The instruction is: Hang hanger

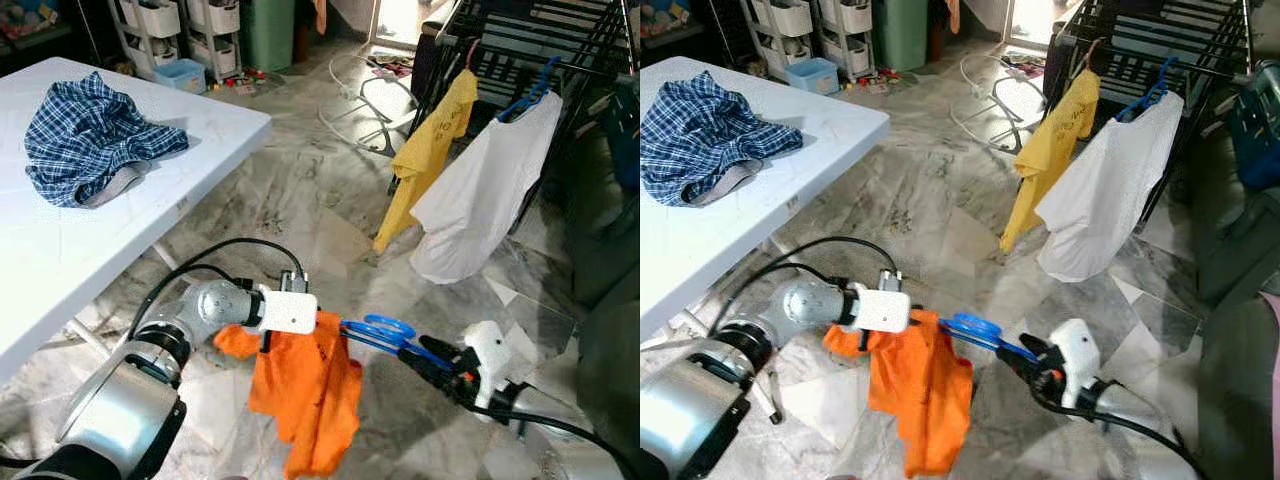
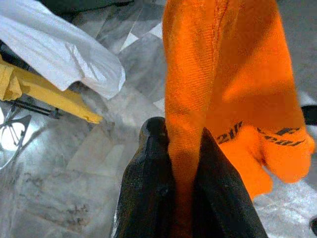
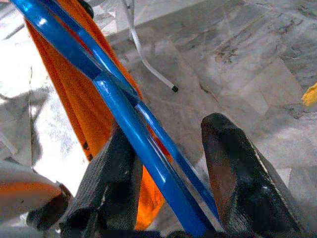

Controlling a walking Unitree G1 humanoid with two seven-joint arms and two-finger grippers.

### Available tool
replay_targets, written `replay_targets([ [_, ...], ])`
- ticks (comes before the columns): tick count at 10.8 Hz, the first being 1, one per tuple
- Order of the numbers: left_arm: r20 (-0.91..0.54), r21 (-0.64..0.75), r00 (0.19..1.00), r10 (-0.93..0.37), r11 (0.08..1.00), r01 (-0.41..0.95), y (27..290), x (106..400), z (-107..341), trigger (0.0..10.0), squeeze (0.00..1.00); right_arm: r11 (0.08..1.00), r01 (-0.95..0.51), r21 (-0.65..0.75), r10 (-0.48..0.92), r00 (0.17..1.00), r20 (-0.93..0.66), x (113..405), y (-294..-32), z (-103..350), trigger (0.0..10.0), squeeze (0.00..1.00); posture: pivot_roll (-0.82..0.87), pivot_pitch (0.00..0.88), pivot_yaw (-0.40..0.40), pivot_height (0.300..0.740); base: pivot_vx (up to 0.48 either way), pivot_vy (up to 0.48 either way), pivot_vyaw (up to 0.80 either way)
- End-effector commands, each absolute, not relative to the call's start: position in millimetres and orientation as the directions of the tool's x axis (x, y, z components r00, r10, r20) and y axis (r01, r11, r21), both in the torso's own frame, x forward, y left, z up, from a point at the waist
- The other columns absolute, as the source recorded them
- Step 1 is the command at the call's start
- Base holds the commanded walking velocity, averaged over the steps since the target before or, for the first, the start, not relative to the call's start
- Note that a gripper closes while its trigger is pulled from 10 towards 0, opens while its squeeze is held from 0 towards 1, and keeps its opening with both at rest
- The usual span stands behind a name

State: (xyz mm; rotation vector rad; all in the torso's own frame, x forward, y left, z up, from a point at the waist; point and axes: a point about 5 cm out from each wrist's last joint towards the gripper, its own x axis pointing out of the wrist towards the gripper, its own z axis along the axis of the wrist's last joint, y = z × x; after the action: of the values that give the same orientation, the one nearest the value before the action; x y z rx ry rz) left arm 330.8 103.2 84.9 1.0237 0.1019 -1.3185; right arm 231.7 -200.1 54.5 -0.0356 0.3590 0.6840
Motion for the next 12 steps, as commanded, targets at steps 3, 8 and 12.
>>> replay_targets([
  [3, -0.562, 0.556, 0.351, -0.749, -0.027, 0.831, 104.7, 329.9, 80.7, 0.0, 0.0, 0.747, -0.664, 0.043, 0.636, 0.693, -0.34, 216.4, -231.4, 82.0, 10.0, 1.0, 0.1, 0.0, -0.047, 0.74, 0.0, 0.0, 0.0],
  [8, -0.566, 0.518, 0.498, -0.657, 0.186, 0.835, 136.7, 335.4, 72.5, 0.0, 0.0, 0.916, -0.381, -0.129, 0.367, 0.923, -0.117, 218.1, -294.2, 139.7, 10.0, 1.0, 0.08, 0.012, -0.034, 0.74, 0.0, 0.0, 0.0],
  [12, -0.418, 0.27, 0.761, -0.497, 0.732, 0.626, 150.2, 332.8, 49.6, 0.0, 0.0, 0.921, -0.336, 0.195, 0.374, 0.903, -0.21, 207.0, -229.5, 49.0, 10.0, 1.0, 0.09, 0.004, -0.042, 0.74, 0.0, 0.0, 0.0],
])
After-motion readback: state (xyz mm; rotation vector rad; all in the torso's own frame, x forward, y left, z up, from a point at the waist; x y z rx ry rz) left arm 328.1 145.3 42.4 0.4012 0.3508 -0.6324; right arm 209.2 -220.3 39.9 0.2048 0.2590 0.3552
